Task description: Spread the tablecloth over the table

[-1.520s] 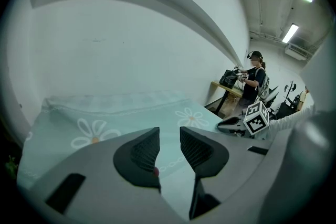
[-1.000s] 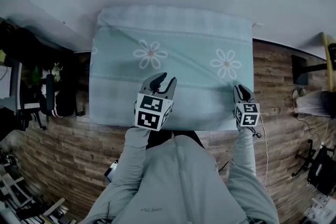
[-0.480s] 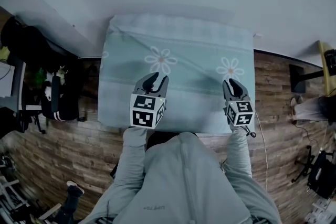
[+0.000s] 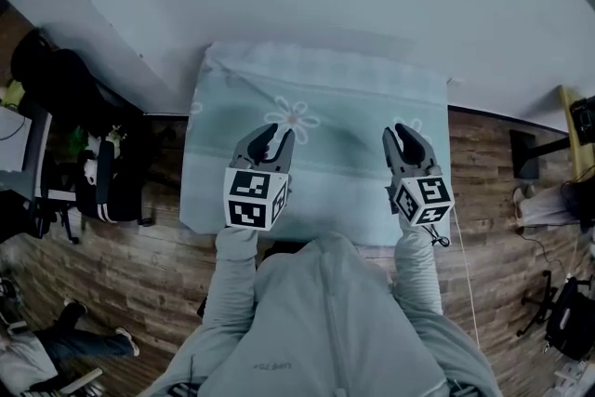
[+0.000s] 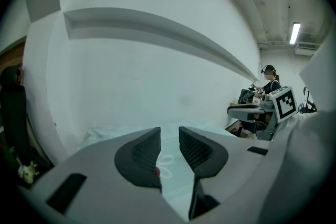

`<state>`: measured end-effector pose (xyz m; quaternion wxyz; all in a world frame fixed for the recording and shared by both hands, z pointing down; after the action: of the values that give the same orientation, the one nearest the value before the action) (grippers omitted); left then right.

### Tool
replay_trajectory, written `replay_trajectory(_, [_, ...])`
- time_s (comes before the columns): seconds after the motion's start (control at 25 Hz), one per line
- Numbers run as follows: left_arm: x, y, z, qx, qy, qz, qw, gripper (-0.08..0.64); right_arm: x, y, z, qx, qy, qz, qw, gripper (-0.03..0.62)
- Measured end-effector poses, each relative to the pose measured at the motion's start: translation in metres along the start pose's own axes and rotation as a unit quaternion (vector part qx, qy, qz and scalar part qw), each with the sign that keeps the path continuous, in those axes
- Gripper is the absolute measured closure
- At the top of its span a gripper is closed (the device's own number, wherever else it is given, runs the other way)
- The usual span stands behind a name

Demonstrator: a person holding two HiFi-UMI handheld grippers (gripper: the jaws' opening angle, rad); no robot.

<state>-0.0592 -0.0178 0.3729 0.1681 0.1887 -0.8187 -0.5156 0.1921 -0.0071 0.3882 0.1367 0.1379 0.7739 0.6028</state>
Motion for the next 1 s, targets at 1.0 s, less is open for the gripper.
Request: replay_trajectory(1.0, [-0.005,-0.044,0.024,-0.099,-0.007,-0.007,0.995,0.535,0.012,-0.065,0.025,-0.108,-0.019,0.033,0.993,0.571])
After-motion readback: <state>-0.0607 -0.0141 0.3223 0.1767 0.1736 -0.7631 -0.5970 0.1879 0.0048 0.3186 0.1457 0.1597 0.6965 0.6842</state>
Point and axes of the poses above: the fingertips, and each gripper's own axes: z backward along the fingers, x to its left, y out of its underside, the point moved 4 cm from there along z, backward along the fingers, and after that the axes turned 1 degree about -y, right-handed, at the moved point
